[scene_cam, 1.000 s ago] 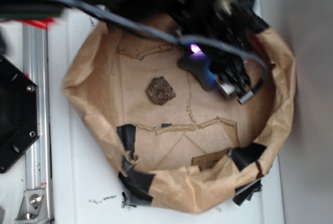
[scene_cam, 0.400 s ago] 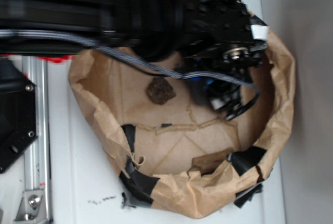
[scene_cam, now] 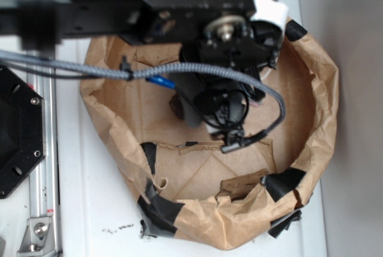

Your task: Grab the gray animal.

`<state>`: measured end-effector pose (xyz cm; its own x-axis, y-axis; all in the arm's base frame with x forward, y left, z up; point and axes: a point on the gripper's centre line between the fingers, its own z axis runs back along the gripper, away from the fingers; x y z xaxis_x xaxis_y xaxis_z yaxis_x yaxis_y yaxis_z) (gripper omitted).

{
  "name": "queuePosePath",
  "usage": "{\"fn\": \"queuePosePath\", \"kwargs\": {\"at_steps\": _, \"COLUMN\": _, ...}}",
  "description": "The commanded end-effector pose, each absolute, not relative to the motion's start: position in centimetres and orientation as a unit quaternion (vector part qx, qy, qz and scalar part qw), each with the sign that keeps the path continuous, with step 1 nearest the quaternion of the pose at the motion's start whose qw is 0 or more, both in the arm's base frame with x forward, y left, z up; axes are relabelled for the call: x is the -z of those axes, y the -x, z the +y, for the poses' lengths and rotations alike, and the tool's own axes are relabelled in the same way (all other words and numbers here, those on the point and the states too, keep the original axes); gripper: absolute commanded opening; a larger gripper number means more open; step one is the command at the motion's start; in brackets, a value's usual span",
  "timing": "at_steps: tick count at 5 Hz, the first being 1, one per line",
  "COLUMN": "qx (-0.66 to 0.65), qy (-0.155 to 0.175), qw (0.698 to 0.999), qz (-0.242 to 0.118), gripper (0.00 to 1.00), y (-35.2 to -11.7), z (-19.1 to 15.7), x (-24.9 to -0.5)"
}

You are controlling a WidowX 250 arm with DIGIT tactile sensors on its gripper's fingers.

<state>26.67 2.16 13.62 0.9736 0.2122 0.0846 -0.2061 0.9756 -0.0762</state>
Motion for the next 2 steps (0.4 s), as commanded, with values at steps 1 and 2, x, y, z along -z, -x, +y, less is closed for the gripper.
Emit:
{"fn": "queuePosePath", "kwargs": {"at_steps": 1, "qx": 0.005, "qy": -0.065, "qw": 0.99, "qz": -0.125, "gripper": 0.0, "y": -28.89, "z": 1.38, "x": -16.22}}
{"fn": "queuePosePath", "kwargs": {"at_steps": 2, "qx": 0.003, "qy": -0.056, "qw": 0.992, "qz": -0.117, "gripper": 0.0, "y": -28.96, "z": 1.08, "x": -15.73}}
